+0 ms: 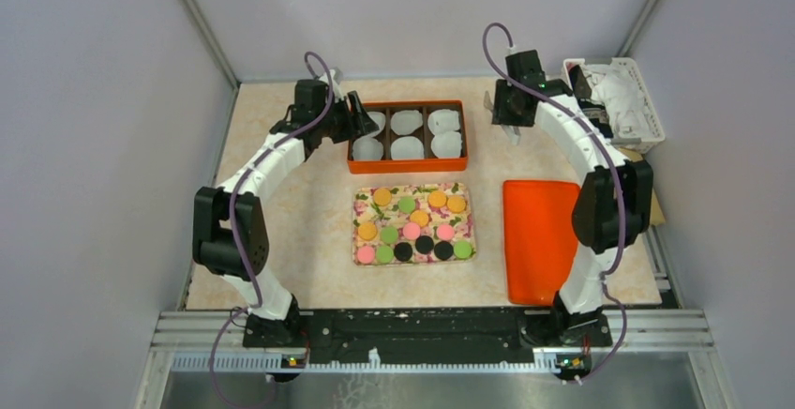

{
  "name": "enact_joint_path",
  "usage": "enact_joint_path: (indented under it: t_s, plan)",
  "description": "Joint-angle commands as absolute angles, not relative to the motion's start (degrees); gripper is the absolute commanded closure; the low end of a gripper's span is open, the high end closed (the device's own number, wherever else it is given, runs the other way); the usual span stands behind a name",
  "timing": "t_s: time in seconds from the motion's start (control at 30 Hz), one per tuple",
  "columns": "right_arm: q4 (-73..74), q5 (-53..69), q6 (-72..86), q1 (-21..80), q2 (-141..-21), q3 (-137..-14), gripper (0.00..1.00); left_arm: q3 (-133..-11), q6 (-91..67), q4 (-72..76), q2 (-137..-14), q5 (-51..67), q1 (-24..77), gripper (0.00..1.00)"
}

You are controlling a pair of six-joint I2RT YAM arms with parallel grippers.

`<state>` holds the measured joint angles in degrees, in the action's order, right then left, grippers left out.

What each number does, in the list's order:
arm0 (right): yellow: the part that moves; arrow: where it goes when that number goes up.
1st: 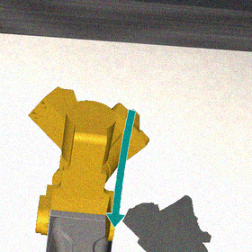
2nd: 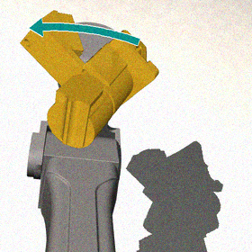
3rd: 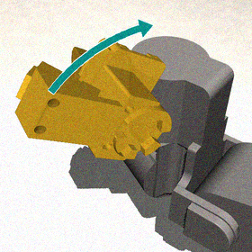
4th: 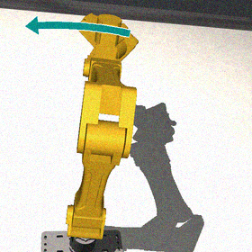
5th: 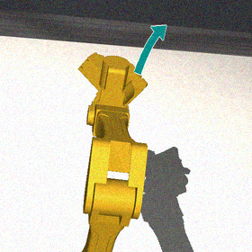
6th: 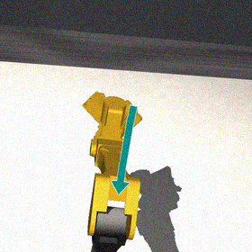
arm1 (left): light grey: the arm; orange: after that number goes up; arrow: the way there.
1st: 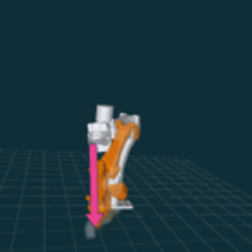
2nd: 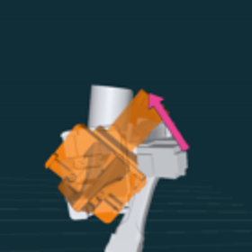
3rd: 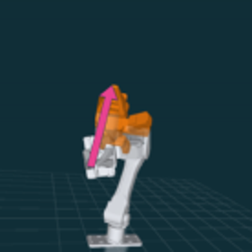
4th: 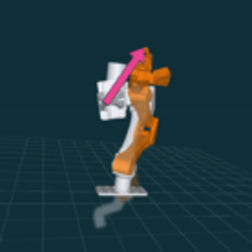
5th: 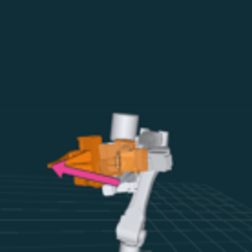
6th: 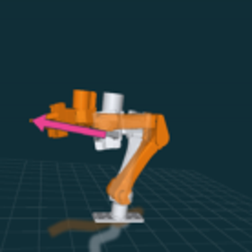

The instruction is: Pack the cookies

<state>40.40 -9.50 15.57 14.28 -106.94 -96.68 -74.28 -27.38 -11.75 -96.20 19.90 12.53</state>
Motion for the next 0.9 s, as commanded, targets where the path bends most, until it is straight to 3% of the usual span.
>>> enact_joint_path:
  t_s: [0.0, 0.47, 0.63, 0.87]
  plan:
    - [39.72, -14.30, 14.22, 18.53, -97.47, -94.98, 0.53, -74.06, -27.95, -12.11, -92.09, 17.77, 12.74, 0.34]
    - [43.99, -17.96, 14.38, 36.73, -78.06, -82.56, 0.54, -72.28, -27.53, -15.39, -87.25, 8.75, 14.52, 0.34]
    - [47.38, -24.00, 13.73, 49.10, -77.42, -80.30, 0.54, -76.25, -25.26, -23.15, -84.64, -11.32, 20.42, 0.35]
    - [44.77, -20.71, 18.24, 57.82, -78.84, -75.18, 0.54, -71.07, -27.18, -23.63, -78.13, -14.49, 22.10, 0.35]
